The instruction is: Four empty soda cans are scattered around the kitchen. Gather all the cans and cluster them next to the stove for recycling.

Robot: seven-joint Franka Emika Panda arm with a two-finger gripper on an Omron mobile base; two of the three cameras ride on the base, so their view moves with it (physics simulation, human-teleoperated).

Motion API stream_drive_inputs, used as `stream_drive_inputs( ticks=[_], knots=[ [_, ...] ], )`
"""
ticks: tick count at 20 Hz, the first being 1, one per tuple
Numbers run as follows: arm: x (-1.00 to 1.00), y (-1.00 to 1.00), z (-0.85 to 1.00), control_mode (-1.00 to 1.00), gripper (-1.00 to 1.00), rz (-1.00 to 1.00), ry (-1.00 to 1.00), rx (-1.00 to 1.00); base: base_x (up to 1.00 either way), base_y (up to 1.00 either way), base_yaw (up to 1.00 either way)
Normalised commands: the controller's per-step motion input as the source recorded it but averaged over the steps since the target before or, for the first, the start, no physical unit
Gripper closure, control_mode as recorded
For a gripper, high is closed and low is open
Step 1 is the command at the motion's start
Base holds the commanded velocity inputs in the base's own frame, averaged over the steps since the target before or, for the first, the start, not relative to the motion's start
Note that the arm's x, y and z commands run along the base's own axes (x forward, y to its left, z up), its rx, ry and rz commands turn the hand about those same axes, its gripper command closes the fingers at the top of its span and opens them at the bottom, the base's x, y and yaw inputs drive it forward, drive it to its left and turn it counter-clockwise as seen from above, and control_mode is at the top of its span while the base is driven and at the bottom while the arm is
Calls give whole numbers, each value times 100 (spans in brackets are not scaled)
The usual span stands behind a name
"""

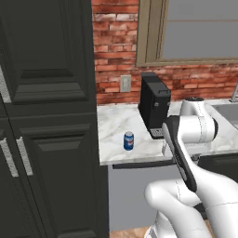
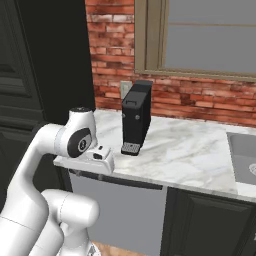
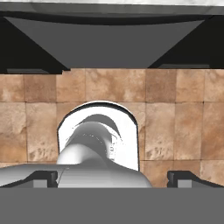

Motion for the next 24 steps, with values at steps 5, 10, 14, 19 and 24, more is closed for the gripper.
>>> stream_drive_inputs(
  ticks=[5, 10, 14, 19, 24],
  knots=[
    [0, 0, 0, 100, -100, 0, 0, 0, 24, 6, -10],
    [0, 0, 0, 100, -100, 0, 0, 0, 32, 9, -11],
    [0, 0, 0, 100, -100, 0, 0, 0, 26, 6, -9],
    [0, 0, 0, 100, -100, 0, 0, 0, 46, 8, -6],
    [0, 0, 0, 100, -100, 0, 0, 0, 67, 1, -1]
  ],
)
